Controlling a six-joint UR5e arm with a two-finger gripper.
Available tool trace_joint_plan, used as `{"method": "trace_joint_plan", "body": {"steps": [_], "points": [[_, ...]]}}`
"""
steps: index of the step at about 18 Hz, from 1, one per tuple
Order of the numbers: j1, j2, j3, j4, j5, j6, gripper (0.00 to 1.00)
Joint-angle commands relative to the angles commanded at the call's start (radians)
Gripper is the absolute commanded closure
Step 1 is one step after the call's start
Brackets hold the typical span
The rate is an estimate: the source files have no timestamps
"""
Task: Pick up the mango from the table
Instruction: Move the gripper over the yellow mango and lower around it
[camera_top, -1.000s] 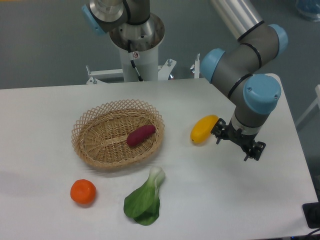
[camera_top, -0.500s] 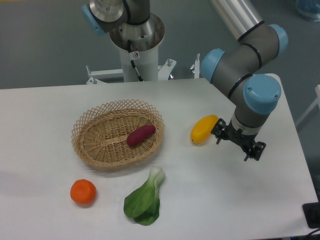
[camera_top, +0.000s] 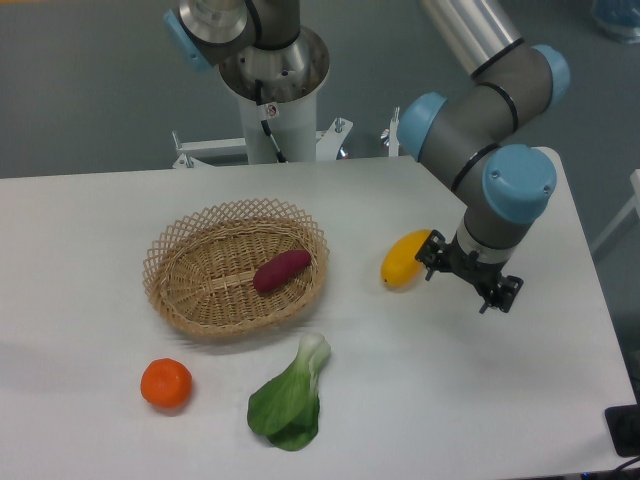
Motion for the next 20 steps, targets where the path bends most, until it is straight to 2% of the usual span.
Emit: {"method": "trace_joint_plan", "body": {"steps": [4,10,20], "points": [[-0.001,0.04,-0.103,0.014,0.012,0.077,0.0],[-0.006,0.048,-0.243,0.236,0.018,0.089,0.0],[-0.008,0.057,-0.258,0.23,0.015,0.086,0.0]]}}
